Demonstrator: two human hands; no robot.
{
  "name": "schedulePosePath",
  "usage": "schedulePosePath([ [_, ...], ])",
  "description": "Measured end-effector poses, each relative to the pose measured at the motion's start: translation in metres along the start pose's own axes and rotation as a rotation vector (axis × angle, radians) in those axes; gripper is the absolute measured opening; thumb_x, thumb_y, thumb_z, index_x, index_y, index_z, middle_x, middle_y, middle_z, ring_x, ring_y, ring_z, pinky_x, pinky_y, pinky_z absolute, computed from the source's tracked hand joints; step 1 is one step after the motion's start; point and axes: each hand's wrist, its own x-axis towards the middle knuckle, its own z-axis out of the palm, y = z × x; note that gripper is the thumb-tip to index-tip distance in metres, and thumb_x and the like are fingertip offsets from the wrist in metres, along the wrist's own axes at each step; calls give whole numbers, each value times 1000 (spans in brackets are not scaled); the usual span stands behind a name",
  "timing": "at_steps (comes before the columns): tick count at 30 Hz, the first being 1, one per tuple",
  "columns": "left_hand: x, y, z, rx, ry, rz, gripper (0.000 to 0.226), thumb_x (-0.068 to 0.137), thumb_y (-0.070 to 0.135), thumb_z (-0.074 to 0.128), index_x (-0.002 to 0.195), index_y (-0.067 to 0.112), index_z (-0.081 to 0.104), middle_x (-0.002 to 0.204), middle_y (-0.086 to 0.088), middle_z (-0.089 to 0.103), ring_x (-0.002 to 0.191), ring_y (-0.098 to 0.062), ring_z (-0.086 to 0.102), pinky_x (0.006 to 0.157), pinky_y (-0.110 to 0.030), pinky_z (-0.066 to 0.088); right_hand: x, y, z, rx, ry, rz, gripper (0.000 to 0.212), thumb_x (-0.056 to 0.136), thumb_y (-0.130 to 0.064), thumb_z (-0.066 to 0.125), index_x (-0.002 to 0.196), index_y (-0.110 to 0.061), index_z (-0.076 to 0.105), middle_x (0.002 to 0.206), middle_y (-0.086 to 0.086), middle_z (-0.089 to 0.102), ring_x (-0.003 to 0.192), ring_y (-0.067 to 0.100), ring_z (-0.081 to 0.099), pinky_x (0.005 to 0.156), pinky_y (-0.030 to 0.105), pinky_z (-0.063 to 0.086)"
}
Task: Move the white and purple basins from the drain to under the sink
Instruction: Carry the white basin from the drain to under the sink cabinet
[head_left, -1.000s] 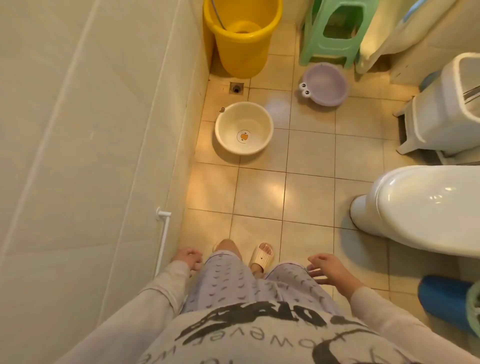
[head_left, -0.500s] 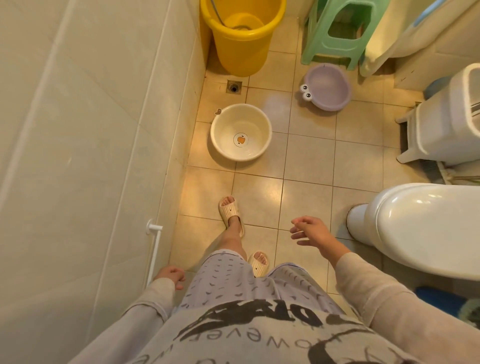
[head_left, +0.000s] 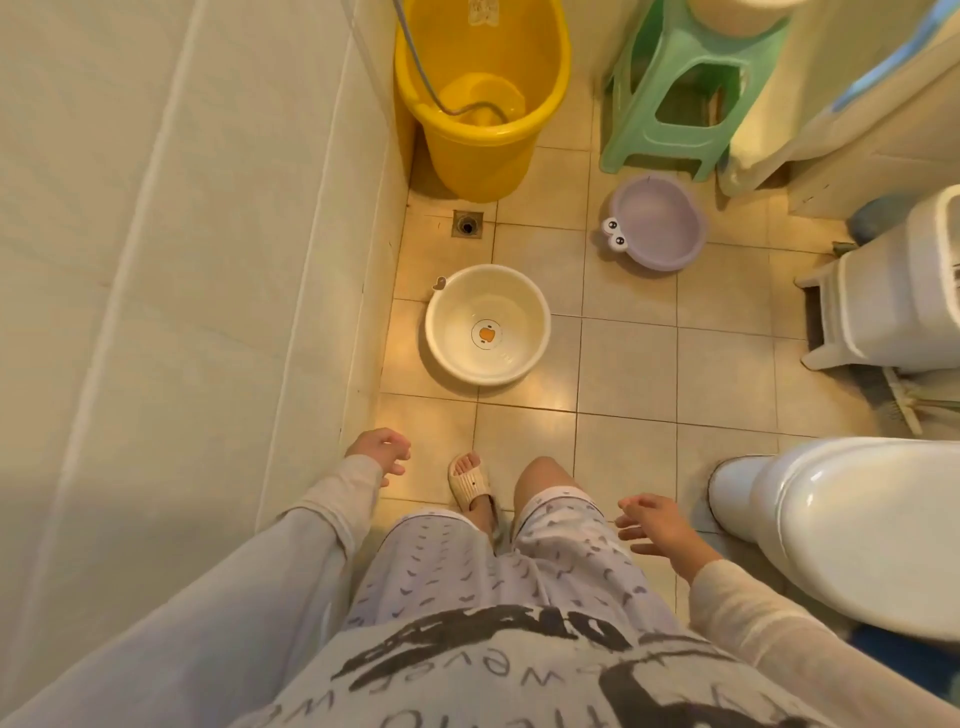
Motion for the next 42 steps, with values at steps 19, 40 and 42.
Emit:
schedulePosePath([
  [19,38,42,10,-194,84,-346,32,90,5,48,119,-7,58,110,-26,64,56,-23,49,54,-28,38,86,-209,-58,-161,-93,-131,22,93,-15,47,104,-3,61,88,14,62,66,19,57,57,27,45],
  [40,147,185,-1,-186,21,-209,17,93,1,43,80,7,53,92,-15,55,45,-18,55,28,-12,39,166,-288,-59,-350,-160,-64,29,94,-10,45,117,2,57,92,15,60,65,18,56,59,27,44],
  [42,170,195,-2,-167,15,-227,16,93,5,44,81,10,53,81,-8,54,27,-5,54,26,-10,35,186,-295,-48,-349,-169,-61,30,94,-10,45,118,2,57,94,16,60,66,19,57,59,28,45],
])
